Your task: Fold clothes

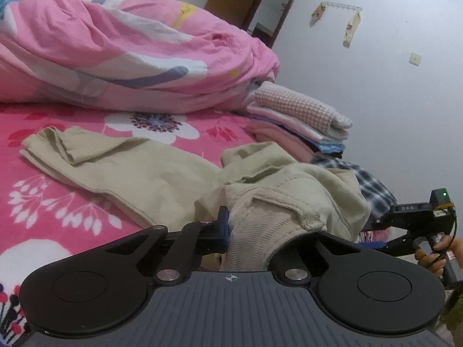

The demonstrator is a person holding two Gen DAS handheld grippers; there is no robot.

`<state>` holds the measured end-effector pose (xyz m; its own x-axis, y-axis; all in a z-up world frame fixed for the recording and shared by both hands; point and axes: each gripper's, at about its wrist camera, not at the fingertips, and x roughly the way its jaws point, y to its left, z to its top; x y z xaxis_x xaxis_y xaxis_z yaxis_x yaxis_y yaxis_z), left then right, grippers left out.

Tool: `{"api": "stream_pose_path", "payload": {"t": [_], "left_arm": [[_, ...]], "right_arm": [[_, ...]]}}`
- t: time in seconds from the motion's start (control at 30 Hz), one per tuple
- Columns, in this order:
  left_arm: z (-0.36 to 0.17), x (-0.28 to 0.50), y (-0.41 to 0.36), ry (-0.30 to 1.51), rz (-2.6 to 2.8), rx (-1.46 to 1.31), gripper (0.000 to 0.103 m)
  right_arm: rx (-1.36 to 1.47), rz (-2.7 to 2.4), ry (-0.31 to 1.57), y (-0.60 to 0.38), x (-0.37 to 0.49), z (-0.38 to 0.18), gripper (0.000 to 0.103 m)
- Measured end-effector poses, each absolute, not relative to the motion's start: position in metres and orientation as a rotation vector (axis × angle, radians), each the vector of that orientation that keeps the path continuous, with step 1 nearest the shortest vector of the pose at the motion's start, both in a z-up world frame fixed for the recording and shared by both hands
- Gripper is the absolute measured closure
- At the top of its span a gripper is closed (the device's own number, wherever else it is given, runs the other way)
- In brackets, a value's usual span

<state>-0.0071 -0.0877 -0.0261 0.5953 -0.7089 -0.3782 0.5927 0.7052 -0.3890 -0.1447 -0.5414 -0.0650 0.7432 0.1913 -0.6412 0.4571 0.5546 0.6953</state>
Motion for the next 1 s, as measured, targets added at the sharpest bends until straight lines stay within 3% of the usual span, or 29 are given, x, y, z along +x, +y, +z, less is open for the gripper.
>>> {"api": "stream_pose_path", "payload": {"t": [0.37,0.63,0.73,0.8,0.83,1.0], "left_arm": [[-0.029,-0.01,-0.082,0.52,-0.733,-0.231,0.101],[-0.033,-0.004,-0.074,0.523,-0.701,-0.283,0.101],[-0.035,-0.002,-0.072,0.53,-0.692,-0.299,0.101],[-0.036,-0.004,-0.07,0.525,-0.69,-0.3,0.101],[-0.036,-0.006,-0.069,0.523,-0.69,-0.299,0.101],[-0.028,-0.024,-0.051,0.452,-0.703,-0.336,0.102]], "right_arm": [[1.095,-0.198,0.793,-0.561,-0.137,-0.09,0.037],[1.115,-0.006,0.775,-0.538,-0.141,-0.08,0.041],[1.065,0.053,0.798,-0.521,-0.132,-0.077,0.051],[1.009,0.063,0.817,-0.509,-0.126,-0.076,0.067],[0.988,0.059,0.814,-0.504,-0.124,-0.074,0.085],[0.911,0.097,0.709,-0.485,-0.116,-0.038,0.09]]}}
